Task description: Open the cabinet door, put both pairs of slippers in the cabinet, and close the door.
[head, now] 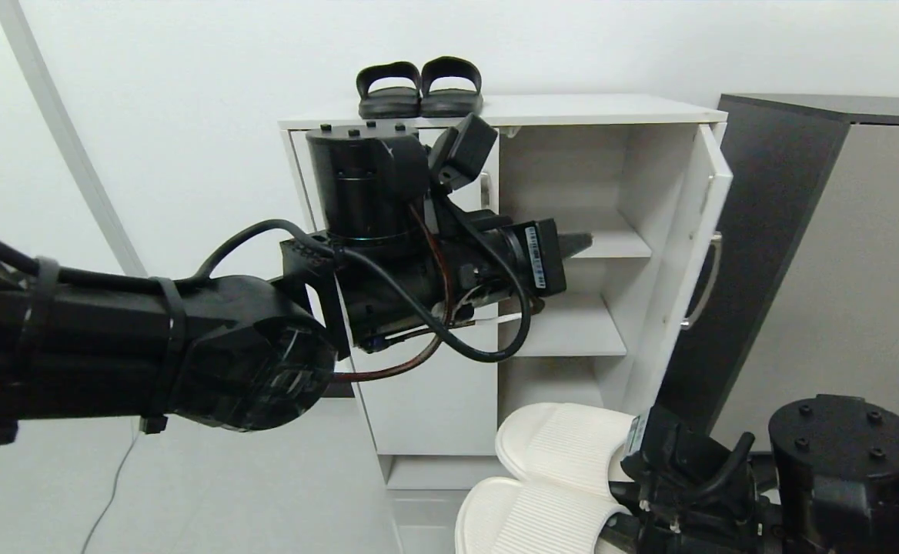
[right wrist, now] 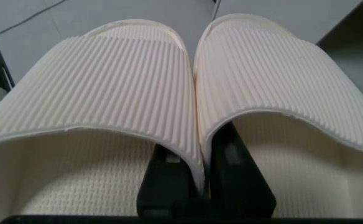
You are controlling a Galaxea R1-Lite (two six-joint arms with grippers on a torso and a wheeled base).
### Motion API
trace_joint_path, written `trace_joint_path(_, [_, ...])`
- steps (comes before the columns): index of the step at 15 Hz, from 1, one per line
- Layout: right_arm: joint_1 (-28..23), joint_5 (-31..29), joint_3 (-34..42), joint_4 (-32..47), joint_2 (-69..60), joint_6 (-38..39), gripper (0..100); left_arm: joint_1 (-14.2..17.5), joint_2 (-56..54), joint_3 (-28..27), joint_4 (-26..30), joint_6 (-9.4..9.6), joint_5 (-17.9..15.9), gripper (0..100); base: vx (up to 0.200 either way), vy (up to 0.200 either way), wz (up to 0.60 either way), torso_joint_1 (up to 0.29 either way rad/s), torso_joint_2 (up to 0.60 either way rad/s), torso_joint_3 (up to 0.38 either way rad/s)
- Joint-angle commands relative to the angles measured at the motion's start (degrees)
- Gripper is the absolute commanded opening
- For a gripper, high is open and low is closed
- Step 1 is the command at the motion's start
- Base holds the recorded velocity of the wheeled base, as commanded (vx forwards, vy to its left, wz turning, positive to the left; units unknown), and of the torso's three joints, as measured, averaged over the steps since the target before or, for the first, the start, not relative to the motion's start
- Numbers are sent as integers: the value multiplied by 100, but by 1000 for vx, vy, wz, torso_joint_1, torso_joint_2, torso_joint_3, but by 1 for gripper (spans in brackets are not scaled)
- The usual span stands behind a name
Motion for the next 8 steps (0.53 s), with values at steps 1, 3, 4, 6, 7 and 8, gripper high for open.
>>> trace_joint_path(1, [10, 4, 2, -5, 1, -2, 0, 156, -112, 147, -97, -1, 12, 0, 0, 0, 0, 0, 0, 0])
trace_joint_path(3, [10, 4, 2, -5, 18, -2, 0, 367, -578, 736, -264, -1, 21, 0, 0, 0, 0, 0, 0, 0])
trace_joint_path(4, [10, 4, 2, -5, 18, -2, 0, 464, -947, 1123, -299, 8, 39, 0, 0, 0, 0, 0, 0, 0])
trace_joint_path(6, [1, 4, 2, -14, 10, -2, 0, 815, -1887, 2090, -299, 166, 39, 0, 0, 0, 0, 0, 0, 0])
trace_joint_path(7, [1, 4, 2, -14, 10, -2, 0, 851, -1966, 2169, -290, 184, 39, 0, 0, 0, 0, 0, 0, 0])
trace_joint_path(8, [-16, 4, -6, -14, 18, -2, 0, 1220, -2960, 3030, -229, 377, 47, 0, 0, 0, 0, 0, 0, 0])
